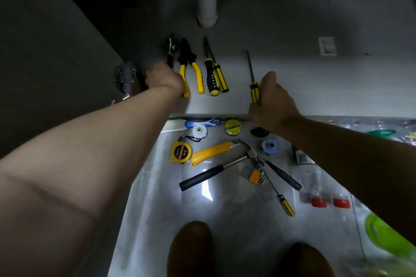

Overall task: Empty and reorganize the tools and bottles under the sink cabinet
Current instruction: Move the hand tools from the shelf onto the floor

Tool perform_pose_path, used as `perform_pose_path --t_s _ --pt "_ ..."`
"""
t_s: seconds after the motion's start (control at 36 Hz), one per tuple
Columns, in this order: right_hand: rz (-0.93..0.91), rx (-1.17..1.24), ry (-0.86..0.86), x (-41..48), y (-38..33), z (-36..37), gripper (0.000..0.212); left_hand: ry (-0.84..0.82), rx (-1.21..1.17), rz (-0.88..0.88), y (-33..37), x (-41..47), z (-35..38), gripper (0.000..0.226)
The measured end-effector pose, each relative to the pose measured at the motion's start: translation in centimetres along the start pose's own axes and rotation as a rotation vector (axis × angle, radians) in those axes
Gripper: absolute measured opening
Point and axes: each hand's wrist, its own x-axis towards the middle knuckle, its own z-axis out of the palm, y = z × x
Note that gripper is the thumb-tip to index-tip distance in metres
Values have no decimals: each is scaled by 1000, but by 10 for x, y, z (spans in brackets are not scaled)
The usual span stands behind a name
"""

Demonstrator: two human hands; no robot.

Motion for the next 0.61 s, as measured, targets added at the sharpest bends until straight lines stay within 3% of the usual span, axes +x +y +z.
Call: perform_pose_path --t_s 0.14,0.22,0.31,0.5,0.61 --pt "-25 107 -44 -26 12 -5 48 62 -155 52 -12 -27 3 31" --pt "-38 109 -84 -46 25 -8 44 40 -375 244 -26 -62 5 21" --pt "-37 93 -195 -70 41 -9 35 -90 -462 463 -49 -105 9 5" --pt "149 -33 -525 -132 78 -2 36 -398 -61 665 -126 -170 36 24" --pt "259 -139 -582 -164 99 10 44 -564 96 736 -166 -191 53 26"
